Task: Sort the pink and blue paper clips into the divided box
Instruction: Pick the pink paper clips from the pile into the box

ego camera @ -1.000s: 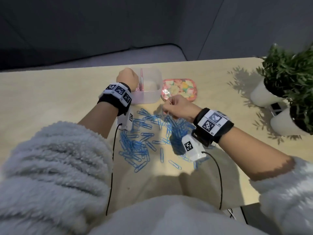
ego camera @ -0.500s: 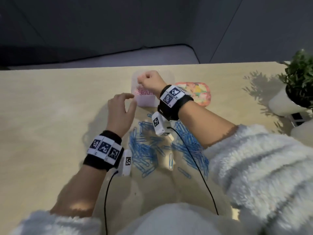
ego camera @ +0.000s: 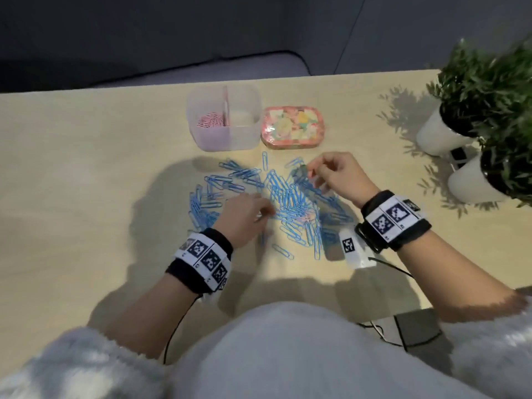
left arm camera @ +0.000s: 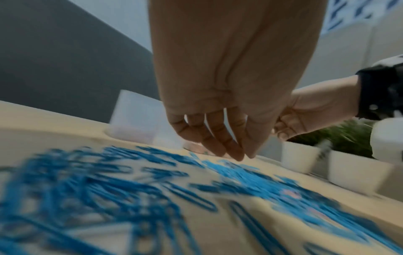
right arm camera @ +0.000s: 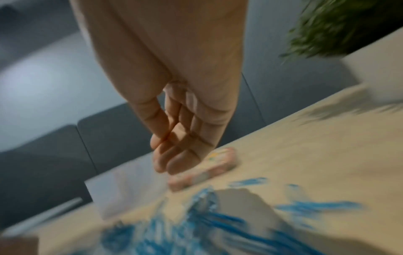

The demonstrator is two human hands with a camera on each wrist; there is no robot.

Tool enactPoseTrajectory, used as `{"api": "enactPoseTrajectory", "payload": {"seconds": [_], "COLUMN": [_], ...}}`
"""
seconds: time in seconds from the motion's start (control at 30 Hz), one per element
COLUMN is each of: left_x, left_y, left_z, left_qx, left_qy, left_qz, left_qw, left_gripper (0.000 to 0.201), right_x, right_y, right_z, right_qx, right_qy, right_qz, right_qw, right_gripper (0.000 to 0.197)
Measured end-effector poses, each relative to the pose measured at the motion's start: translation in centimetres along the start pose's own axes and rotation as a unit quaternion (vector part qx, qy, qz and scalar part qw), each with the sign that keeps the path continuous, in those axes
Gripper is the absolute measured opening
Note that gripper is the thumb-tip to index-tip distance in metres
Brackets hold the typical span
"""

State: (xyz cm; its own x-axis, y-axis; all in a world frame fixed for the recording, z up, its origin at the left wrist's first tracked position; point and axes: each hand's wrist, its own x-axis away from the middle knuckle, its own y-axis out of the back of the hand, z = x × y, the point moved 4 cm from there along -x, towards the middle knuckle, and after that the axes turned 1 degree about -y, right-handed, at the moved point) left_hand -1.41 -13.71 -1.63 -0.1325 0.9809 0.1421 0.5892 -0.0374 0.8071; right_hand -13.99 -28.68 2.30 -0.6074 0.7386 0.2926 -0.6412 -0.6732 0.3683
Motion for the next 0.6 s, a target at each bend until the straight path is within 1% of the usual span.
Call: {"api": "enactPoseTrajectory", "payload": {"seconds": [0.03,0.1,0.2,0.23,0.33,0.4,0.43,0.47,0.53,0.6], "left_x": [-0.2,-0.6,-0.9,-0.8,-0.3,0.2,0.4,0.5,0.5,0.6], "left_y": [-1.0,-2.9,-4.8,-5.1,-5.4,-5.1,-4.9,-4.8,-5.0,-5.4], "left_z": [-1.0,-2.6,-3.9,-4.1,-3.4,-2.7,-2.4,-2.3,-2.4,-2.5], "left_qx": [-0.017,-0.041,-0.065,-0.082,-0.111,-0.111,-0.116,-0.130,-0.177,-0.232], "left_qy": [-0.014,-0.037,-0.072,-0.083,-0.089,-0.084,-0.086,-0.094,-0.112,-0.123], "left_qz": [0.015,0.044,0.088,0.100,0.124,0.117,0.103,0.087,0.071,0.065], "left_qw": [1.000,0.998,0.991,0.988,0.982,0.983,0.984,0.983,0.975,0.963], "left_gripper": [0.027,0.020,0.020,0.021,0.016,0.013,0.014,0.018,0.034,0.044], "right_x": [1.1,2.9,4.9,5.3,5.9,6.4,6.7,6.9,7.0,6.7], "right_y": [0.5,0.7,-0.6,-1.0,-1.7,-1.1,-0.6,-0.1,0.3,-0.1], "right_z": [-1.7,-4.8,-7.5,-8.0,-8.9,-9.4,-9.6,-9.7,-9.6,-8.8], "right_qx": [0.051,0.118,0.168,0.179,0.264,0.314,0.319,0.315,0.288,0.276], "right_qy": [0.006,0.011,0.020,0.024,0.032,0.023,0.011,-0.005,-0.033,-0.035], "right_qz": [-0.002,0.010,0.064,0.080,0.102,0.096,0.091,0.084,0.055,0.022], "right_qw": [0.999,0.993,0.983,0.980,0.959,0.944,0.943,0.945,0.955,0.960], "right_gripper": [0.027,0.025,0.036,0.035,0.015,0.015,0.014,0.014,0.013,0.011]}}
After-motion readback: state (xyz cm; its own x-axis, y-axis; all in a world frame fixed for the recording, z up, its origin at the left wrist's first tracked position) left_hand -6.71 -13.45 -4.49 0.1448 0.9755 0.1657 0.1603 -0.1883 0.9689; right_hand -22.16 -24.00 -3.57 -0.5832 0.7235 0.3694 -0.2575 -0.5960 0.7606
